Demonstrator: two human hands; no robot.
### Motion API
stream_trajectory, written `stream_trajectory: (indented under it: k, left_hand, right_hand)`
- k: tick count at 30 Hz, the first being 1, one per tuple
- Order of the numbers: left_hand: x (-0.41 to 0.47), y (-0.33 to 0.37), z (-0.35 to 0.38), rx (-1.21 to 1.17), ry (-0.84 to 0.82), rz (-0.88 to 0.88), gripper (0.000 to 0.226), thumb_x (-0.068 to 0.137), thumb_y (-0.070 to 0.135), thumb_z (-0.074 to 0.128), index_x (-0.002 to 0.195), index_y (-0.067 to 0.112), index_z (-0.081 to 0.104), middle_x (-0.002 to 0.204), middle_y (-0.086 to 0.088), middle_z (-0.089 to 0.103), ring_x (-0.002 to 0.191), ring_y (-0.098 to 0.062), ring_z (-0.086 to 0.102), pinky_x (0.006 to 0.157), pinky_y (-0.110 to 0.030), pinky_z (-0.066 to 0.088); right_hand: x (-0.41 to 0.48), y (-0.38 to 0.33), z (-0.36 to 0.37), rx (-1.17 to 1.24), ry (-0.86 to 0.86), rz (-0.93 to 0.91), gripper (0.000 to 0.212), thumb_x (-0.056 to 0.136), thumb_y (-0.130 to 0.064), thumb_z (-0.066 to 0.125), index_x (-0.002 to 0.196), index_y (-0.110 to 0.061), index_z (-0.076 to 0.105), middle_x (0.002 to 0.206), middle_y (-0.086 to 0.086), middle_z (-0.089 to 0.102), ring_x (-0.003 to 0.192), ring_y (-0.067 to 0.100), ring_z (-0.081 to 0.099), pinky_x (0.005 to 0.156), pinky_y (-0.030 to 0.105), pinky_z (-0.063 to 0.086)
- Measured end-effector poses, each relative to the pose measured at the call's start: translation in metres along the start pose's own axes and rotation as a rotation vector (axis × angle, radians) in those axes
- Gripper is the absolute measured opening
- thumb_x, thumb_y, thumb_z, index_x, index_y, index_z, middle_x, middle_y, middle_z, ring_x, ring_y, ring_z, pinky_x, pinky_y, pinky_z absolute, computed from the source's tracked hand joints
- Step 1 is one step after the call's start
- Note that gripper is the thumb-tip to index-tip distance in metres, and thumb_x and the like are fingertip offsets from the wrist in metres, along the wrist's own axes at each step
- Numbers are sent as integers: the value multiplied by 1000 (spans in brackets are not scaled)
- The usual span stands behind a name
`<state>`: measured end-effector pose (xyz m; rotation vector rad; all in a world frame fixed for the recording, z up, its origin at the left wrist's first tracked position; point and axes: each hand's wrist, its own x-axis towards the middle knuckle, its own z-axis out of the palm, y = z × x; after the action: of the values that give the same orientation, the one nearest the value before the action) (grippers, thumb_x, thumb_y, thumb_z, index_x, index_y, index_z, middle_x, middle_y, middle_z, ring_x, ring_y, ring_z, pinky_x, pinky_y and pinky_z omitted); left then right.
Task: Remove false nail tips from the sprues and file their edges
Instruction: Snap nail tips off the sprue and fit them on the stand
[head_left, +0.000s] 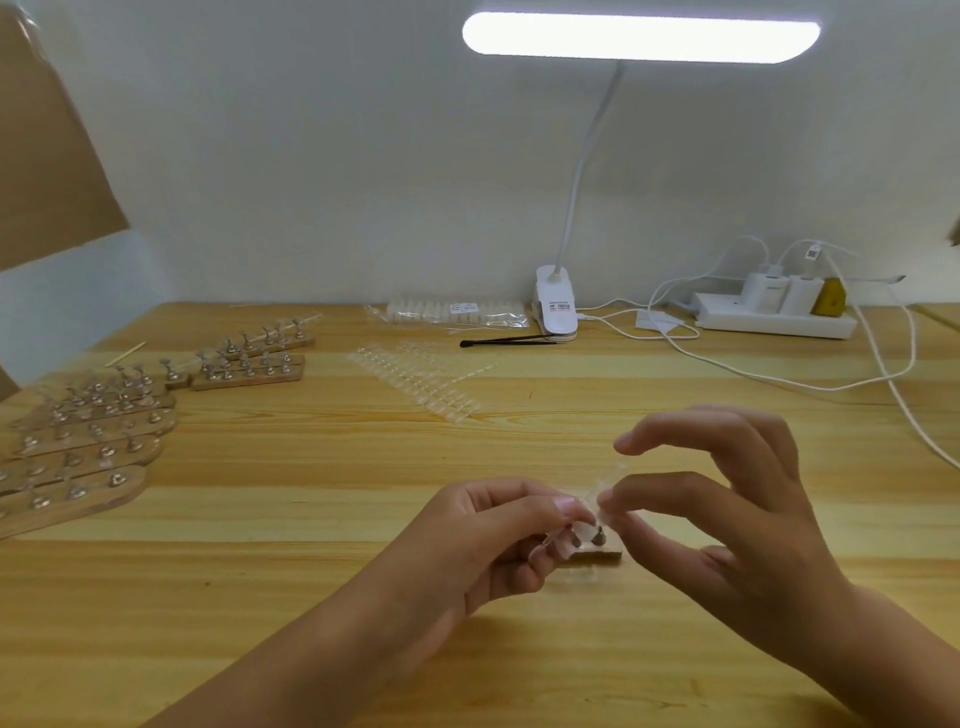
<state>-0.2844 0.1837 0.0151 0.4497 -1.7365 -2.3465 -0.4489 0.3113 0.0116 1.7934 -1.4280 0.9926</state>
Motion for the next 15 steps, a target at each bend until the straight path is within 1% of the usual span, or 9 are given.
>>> stream_trajectory:
  k: [3,5,6,8,11,13,15]
  left_hand:
    - [0,0,0,10,34,2,8,76,28,76,76,19,78,69,2,63,56,-3,53,55,-13,45]
    - [-1,0,1,63,70,40,8,76,28,80,73,21,77,66,3,63,56,-3,53,55,-13,46]
    - [-3,0,2,127,98,83,11,76,30,82,73,22,76,65,5,64,56,-3,54,56,-13,46]
    - [-6,-3,3,288,153,206,11,76,35,80,75,25,75,65,9,66,57,0,57,56,-13,45]
    - [-10,-7,6,429,150,352,11,80,37,79,81,26,75,69,9,68,62,-1,58,59,-13,46]
    - [-11,-9,7,466,139,382,14,78,40,74,82,27,74,70,9,66,63,-2,58,60,-14,45]
    - [-11,-8,7,472,135,352,12,79,42,74,82,30,74,69,11,66,63,-1,58,60,-13,45]
  right_hand:
    - [0,2,-2,-36,-32,-58,7,92,-31,63,97,-31,59,117,-8,53,106,17,45,99,21,30]
    - [-1,3,-2,-42,-65,-85,6,92,-32,63,97,-31,59,119,-8,53,107,19,45,99,22,31]
    - [-1,3,-3,-35,-78,-80,6,91,-32,63,96,-32,59,119,-8,53,108,19,45,98,23,31]
    - [0,1,-3,-16,-83,-51,8,88,-31,65,94,-32,59,118,-9,54,108,20,47,96,26,33]
    - [1,-1,-3,-7,-82,-14,8,87,-30,64,92,-31,58,117,-11,54,106,22,49,94,28,34]
    - [1,-2,-3,-2,-84,-15,9,87,-29,63,93,-31,57,117,-11,54,107,21,48,95,28,34]
    - [1,-2,-2,-7,-83,-29,11,87,-26,64,94,-31,58,117,-11,54,108,19,46,96,26,34]
